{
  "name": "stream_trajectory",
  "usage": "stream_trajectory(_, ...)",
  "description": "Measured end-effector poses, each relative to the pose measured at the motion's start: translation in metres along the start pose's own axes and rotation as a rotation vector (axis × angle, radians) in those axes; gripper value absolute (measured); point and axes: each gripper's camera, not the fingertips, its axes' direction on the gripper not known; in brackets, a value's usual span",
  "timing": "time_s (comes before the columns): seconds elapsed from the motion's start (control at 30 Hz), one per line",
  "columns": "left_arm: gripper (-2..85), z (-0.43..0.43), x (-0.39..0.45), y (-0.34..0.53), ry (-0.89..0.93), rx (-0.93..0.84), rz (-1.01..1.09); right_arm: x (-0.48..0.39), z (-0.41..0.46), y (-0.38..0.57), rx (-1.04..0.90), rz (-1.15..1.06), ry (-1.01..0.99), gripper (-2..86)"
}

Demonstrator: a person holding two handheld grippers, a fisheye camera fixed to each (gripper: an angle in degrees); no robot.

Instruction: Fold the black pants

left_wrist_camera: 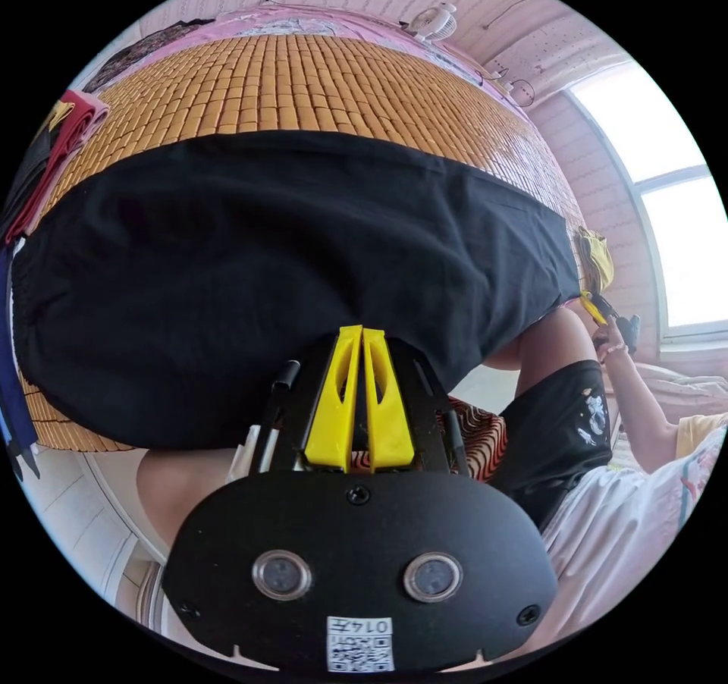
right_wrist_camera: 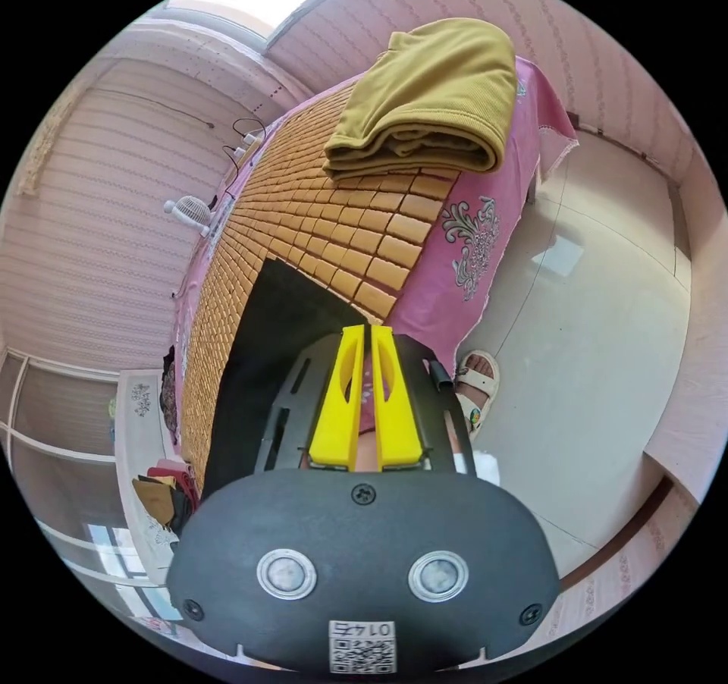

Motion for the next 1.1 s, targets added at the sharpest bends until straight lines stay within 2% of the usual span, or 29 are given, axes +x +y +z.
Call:
stream_trajectory(0.1,-1.0,-0.003,0.005,-0.001,-0.042,0.001,0.008,0.012,-0.01,-0.001,0.001,-0.015,-0.063,1.0)
stream_trajectory(0.2,-1.0,-0.002,0.015,-0.004,-0.065,-0.029,0.062,0.022,-0.024,-0.01,0.029,-0.006,-0.272,0.6)
stream_trajectory(0.37,-1.0,0.003,0.04,-0.015,-0.054,-0.034,0.164,-0.016,-0.058,-0.038,0.13,-0.17,-0.454,0.3)
stream_trajectory(0.57,-1.0,0.027,0.102,-0.04,0.046,-0.007,0.347,-0.093,-0.115,-0.056,0.267,-0.419,-0.588,0.2)
stream_trajectory(0.7,-1.0,0.034,0.126,-0.048,0.225,-0.01,0.369,-0.175,-0.127,-0.027,0.216,-0.682,-0.664,0.3)
stream_trajectory(0.8,-1.0,0.009,0.117,-0.03,0.285,0.039,0.353,-0.258,-0.102,0.035,0.039,-0.953,-0.74,0.4)
stream_trajectory(0.87,-1.0,-0.005,0.1,-0.015,0.292,0.04,0.317,-0.315,-0.054,0.109,-0.183,-1.166,-0.762,0.8)
stream_trajectory(1.0,-1.0,-0.033,0.042,0.023,0.314,0.044,0.125,-0.348,0.066,0.226,-0.546,-1.238,-0.614,1.9)
stream_trajectory(1.03,-1.0,-0.038,0.035,0.028,0.329,0.058,0.104,-0.345,0.109,0.258,-0.692,-1.227,-0.55,2.4)
stream_trajectory(1.07,-0.9,-0.051,0.025,0.04,0.359,0.106,0.076,-0.337,0.147,0.286,-0.839,-1.199,-0.501,3.0)
stream_trajectory(1.1,-0.9,-0.063,0.018,0.05,0.363,0.155,0.06,-0.332,0.162,0.297,-0.899,-1.178,-0.486,3.1)
